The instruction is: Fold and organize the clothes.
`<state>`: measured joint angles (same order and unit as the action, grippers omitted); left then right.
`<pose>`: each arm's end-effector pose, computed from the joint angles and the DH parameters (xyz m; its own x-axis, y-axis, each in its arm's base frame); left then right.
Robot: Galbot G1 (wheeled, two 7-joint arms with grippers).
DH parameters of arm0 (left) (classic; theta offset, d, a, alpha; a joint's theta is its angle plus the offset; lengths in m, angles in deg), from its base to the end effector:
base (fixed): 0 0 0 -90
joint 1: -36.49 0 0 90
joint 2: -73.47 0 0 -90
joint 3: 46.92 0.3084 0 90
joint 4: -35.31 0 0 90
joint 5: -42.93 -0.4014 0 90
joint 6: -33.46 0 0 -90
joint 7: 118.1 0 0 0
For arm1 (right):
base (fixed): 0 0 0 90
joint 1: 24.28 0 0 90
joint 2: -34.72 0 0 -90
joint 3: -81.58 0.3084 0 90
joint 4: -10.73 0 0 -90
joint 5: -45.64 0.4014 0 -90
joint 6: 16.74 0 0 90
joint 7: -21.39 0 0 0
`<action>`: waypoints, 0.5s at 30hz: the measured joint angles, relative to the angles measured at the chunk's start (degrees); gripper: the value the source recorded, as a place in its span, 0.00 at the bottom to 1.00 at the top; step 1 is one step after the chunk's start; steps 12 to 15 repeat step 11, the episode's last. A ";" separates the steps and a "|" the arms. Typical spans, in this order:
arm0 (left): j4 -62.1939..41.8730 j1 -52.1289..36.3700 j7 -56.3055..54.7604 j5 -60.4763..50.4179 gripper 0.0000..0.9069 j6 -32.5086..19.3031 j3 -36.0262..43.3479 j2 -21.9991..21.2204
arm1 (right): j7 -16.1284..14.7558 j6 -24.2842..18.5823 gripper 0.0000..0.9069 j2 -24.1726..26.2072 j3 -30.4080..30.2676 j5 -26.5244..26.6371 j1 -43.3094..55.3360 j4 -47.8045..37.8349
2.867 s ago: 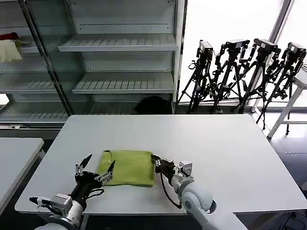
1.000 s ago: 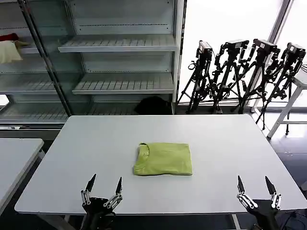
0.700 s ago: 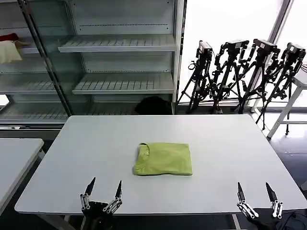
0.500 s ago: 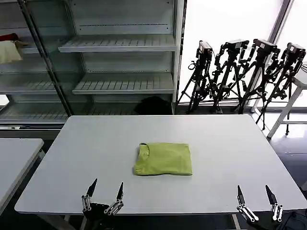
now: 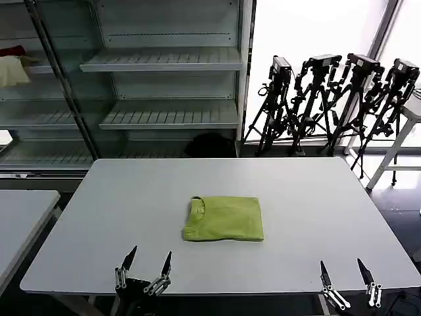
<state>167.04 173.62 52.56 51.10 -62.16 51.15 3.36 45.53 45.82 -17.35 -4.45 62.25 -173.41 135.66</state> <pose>0.1629 -0.0255 -0.2535 -0.9847 0.1688 0.0441 0.1687 0.9856 -0.0075 0.1273 -0.0663 -0.3064 -0.9984 0.0011 -0.0568 0.0075 0.9935 -0.1138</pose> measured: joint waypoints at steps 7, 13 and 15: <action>0.21 0.35 0.60 0.51 1.00 0.29 -0.62 -0.73 | -1.16 0.59 1.00 0.70 -0.19 0.60 0.43 -0.21; 0.13 0.30 0.85 0.50 1.00 0.31 -0.76 -1.04 | -1.32 0.67 1.00 0.95 -0.42 1.06 0.84 -0.56; 0.13 0.30 0.85 0.50 1.00 0.31 -0.76 -1.04 | -1.32 0.67 1.00 0.95 -0.42 1.06 0.84 -0.56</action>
